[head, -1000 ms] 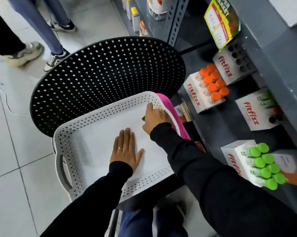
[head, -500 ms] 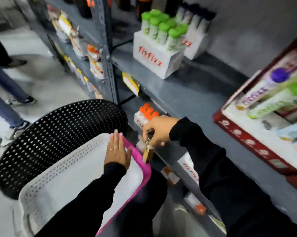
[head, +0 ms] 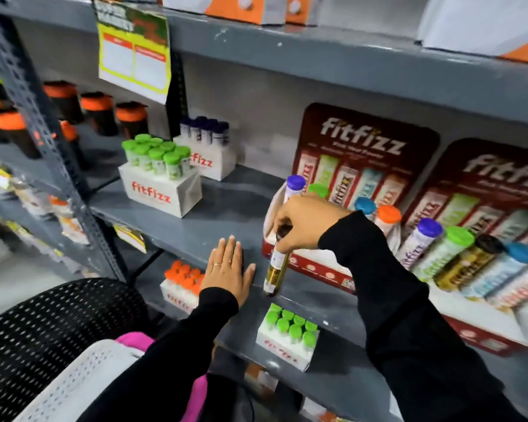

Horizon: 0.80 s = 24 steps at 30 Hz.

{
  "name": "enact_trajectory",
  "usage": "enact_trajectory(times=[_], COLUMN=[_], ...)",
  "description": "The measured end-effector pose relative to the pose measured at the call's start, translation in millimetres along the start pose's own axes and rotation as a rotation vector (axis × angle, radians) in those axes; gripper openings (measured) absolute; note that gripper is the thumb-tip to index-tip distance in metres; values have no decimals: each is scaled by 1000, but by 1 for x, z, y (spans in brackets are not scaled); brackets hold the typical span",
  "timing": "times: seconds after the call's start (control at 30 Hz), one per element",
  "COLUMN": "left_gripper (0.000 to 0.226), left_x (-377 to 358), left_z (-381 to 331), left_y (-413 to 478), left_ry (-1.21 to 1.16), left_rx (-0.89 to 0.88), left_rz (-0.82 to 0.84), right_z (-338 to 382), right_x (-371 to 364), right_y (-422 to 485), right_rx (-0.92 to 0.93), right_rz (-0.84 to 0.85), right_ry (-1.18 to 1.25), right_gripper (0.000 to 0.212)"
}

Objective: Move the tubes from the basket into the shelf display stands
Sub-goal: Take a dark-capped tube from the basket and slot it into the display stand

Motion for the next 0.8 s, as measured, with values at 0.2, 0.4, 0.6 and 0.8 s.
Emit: enact_trajectory(times=[0.2,0.4,0.6,0.8], left_gripper=[96,95,90,66], left_x=[-13,-14,-13,-10], left_z=[-12,-12,-13,-14], left_y=[3,3,3,1], left_ry=[86,120,132,142], left_rx=[59,61,73,72], left_rz=[95,104,131,163], right_z=[-22,-33,-41,-62], right_x=[5,9,16,26], right_y=[-14,-17,-22,-26], right_rx=[10,-30,-87,-242], right_rz=[0,-61,-91,-248], right_ry=[30,82,74,130], right_gripper=[22,20,34,40])
Point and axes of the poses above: each hand's wrist, its own y-axis towards the middle knuckle, its own x-axis out of the back of the hand, z = x × y, the point moved 3 cm from there along y, towards the middle knuckle, and after that the axes turned 4 degrees about -y, right-handed, at the moved point
